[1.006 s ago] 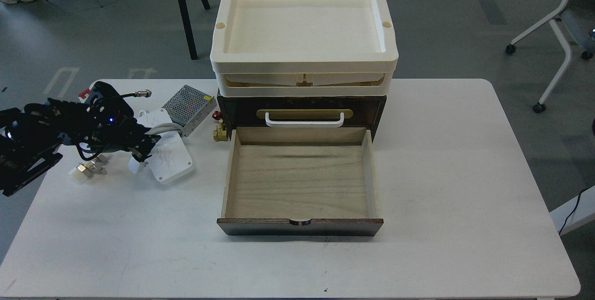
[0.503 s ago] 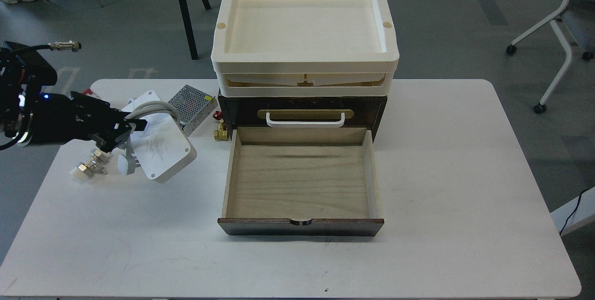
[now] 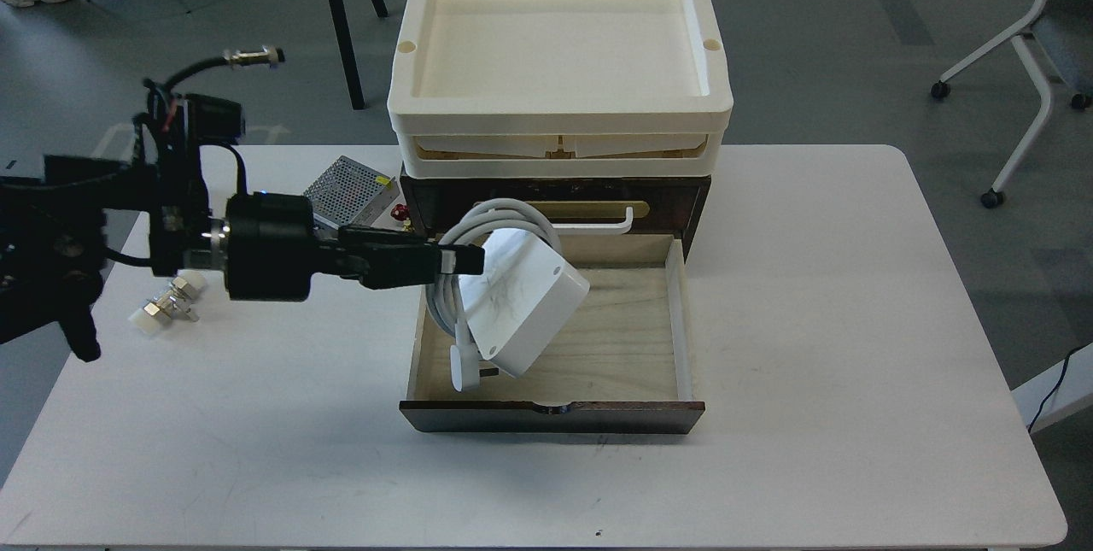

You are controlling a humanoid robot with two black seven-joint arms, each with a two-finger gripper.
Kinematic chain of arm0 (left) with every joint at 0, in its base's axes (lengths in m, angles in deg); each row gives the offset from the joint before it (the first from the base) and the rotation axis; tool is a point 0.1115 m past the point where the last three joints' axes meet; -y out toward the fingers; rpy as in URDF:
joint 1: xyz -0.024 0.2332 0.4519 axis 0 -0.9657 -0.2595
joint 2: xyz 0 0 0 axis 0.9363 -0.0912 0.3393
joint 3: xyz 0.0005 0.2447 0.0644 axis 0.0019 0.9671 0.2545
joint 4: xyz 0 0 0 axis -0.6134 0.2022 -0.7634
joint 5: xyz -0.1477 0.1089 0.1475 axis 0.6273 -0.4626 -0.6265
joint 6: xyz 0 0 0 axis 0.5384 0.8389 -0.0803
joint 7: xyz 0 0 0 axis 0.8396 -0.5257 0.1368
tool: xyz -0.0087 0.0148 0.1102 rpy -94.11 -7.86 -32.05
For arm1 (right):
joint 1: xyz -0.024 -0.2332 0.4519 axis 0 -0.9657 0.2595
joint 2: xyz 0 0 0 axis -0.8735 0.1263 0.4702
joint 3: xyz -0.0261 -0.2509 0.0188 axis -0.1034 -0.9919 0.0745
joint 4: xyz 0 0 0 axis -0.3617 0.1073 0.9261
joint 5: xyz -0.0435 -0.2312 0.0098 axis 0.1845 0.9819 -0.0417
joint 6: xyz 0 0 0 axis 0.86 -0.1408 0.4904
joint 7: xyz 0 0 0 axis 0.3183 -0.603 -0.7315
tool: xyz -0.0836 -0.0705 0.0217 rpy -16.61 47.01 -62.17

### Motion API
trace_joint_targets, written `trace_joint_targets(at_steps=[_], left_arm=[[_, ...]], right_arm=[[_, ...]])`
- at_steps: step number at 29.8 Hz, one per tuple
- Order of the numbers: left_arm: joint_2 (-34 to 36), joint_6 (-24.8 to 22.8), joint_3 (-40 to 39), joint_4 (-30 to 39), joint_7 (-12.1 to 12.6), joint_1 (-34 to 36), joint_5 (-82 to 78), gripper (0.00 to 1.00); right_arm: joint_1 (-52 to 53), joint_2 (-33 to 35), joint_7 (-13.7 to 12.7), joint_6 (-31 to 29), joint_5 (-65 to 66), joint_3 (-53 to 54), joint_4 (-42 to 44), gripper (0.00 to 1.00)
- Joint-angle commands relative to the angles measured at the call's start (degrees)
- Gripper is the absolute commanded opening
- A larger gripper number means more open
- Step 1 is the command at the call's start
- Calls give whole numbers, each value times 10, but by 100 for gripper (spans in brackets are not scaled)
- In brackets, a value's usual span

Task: Put charging cable into cabinet
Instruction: 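Lift the charger and carry it over the open wooden drawer, then lower the charger into the drawer and open the left gripper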

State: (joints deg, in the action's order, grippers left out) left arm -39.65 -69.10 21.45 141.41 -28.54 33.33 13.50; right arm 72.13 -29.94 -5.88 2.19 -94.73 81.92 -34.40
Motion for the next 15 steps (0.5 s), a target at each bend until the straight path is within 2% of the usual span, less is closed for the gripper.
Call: trace_joint_targets(at_steps=[1, 6, 12, 15], left_arm=[[-76, -1, 5, -82, 0, -34, -1, 0], [-127, 0, 6, -144, 0, -38, 4, 0], [-189, 12, 19, -260, 0, -43, -2, 0], [-208, 28, 25, -272, 0, -41, -2, 0]], right_arm=[[0, 0, 0, 0, 0, 1, 0, 100], [0, -1, 0, 0, 0, 1, 0, 100], [0, 0, 0, 0, 0, 2, 1, 100], [0, 1, 0, 0, 0, 2, 2, 100]])
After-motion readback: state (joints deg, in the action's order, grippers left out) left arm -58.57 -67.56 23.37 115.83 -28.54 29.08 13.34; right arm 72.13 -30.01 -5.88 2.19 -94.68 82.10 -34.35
